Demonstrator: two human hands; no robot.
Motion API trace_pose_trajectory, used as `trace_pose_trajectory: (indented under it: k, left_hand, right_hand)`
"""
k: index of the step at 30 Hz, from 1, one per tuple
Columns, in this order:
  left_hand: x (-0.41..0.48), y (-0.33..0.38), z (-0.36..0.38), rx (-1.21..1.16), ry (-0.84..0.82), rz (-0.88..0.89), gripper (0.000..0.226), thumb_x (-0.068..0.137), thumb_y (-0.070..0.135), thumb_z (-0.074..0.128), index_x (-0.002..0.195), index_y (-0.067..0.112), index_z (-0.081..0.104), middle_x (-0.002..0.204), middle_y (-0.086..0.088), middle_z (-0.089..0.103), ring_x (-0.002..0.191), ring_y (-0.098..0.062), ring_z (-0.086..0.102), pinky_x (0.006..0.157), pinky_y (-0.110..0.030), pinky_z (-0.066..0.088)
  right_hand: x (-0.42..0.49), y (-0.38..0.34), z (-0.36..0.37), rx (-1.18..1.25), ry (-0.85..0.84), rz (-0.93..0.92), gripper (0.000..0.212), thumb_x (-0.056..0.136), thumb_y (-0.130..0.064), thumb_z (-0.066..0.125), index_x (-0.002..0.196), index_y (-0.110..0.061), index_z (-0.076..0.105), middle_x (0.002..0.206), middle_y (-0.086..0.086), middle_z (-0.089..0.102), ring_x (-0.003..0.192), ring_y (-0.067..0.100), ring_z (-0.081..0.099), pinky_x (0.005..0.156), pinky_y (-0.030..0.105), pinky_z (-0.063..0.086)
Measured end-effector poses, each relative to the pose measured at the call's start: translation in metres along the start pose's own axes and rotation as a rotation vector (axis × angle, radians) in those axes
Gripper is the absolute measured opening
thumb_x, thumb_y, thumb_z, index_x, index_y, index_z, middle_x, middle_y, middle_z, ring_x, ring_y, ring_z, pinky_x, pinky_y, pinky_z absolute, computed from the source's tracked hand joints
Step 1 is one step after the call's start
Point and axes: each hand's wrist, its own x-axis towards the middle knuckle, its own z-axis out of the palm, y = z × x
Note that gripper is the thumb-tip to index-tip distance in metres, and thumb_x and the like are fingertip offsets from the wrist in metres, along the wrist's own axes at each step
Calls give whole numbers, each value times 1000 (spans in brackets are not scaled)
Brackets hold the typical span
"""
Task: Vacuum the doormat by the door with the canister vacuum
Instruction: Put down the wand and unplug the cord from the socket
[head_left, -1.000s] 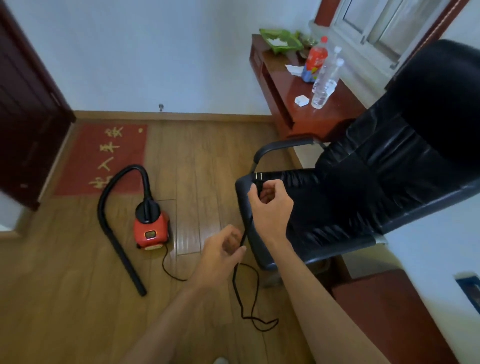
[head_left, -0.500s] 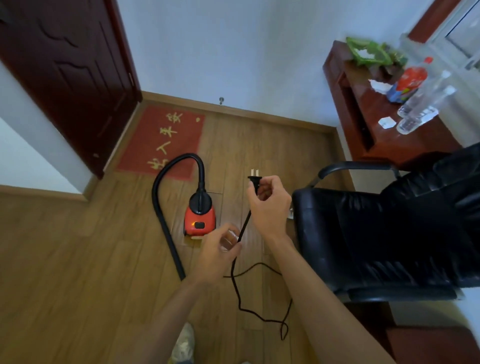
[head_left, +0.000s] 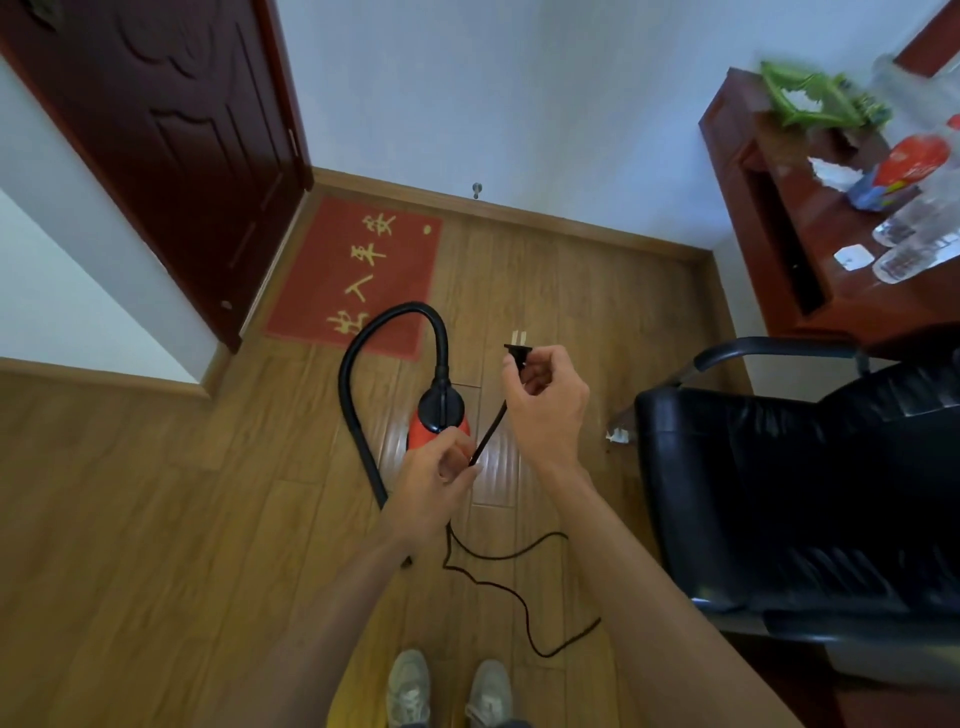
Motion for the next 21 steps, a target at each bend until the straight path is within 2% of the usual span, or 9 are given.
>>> trace_pose_trajectory:
  k: [2,7,18,21]
  left_hand:
    - [4,-2,-5,-3,7,3,27,89,12,71,84,32,54,74,12,59,73,-4,58,65,-10,44]
    - [18,-9,-6,-51,1,-33,11,89,14,71,89,18,61,77,7,62,73,-5,59,66,-13,47]
    - [90,-22,6,-75,36,-124,13,87,14,72,89,23,62,81,3,63,74,-8,59,66,-22,51]
    - [117,-35,15,-57,60,-162,13,87,18,72,91,25,62,80,8,63,76,-7,61,66,-24,53]
  right_hand:
    - [4,0,7,5,-11,-1,11,91,-20,68,90,-11,62,71,-6,60,65,12,58,60,28,53]
    - [19,6,19,15,-43,27,9,90,-21,70,92,-13,65,73,-8,62,70,11,60,63,25,53]
    - [93,47,63,22,-72,177,13,89,-27,72,88,-15,68,75,-2,66,73,12,63,66,24,54]
    - [123,68,83,16,-95,208,16,88,-28,73,88,-13,68,75,-1,67,71,12,64,66,29,55]
